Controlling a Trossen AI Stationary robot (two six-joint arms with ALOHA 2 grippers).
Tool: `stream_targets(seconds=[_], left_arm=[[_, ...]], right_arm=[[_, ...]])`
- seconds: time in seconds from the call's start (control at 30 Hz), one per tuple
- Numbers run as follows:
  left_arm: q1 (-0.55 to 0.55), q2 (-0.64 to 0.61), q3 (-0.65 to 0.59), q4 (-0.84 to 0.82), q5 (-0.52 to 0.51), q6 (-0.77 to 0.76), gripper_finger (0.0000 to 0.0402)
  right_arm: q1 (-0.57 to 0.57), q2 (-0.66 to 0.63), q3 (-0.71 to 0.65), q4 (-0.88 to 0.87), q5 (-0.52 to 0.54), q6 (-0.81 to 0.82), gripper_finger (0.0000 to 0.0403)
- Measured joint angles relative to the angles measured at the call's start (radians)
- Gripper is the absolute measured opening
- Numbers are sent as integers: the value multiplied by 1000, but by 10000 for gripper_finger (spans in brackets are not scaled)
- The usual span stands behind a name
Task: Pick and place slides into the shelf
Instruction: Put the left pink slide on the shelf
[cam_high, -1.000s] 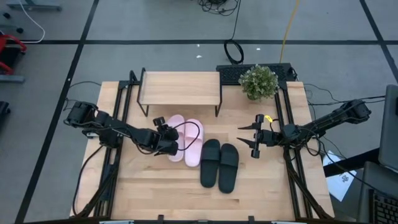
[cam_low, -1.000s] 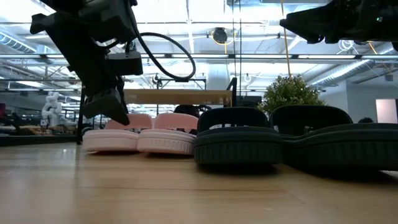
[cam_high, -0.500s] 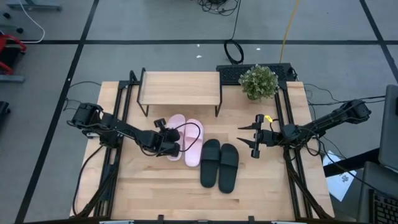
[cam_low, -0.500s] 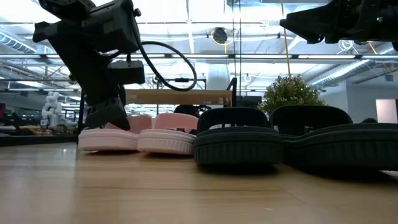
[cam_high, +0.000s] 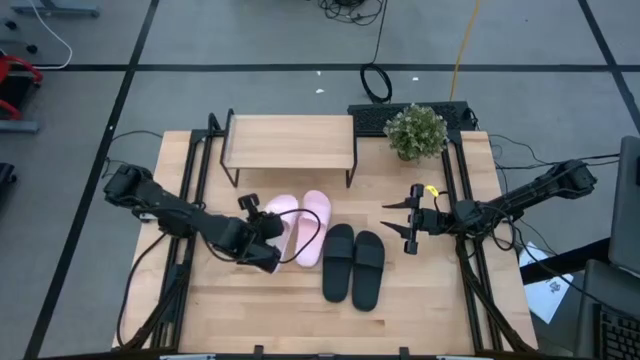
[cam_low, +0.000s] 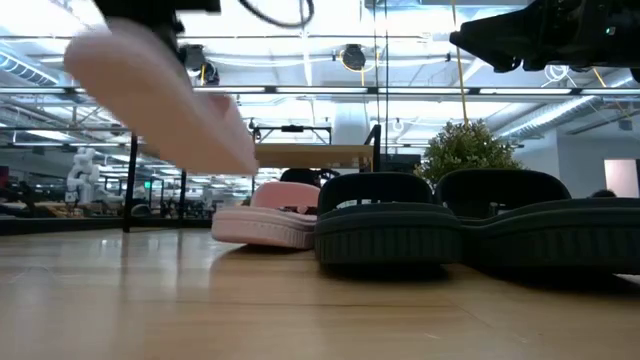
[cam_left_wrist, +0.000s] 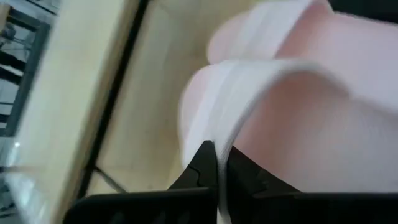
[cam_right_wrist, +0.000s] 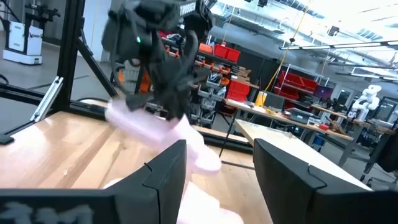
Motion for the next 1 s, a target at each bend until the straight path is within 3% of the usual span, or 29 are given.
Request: stream_targets(seconds=[0.17,0.3,0.47,0.77,1.0], left_arm=[[-61,-5,231,-295,-120,-112,1],[-67,-6,392,-456,-275,-149,0],[42,-33,486,-449,-396,84,0],[411,-125,454,-431,-409,307,0],[514,-332,230,-30,-256,714,0]], right_arm=[[0,0,0,-1,0,4,178],[0,0,0,1,0,12,178],[0,0,0,2,0,25,178],[0,0,0,2,1,29,178],[0,0,0,6,4,23,178]])
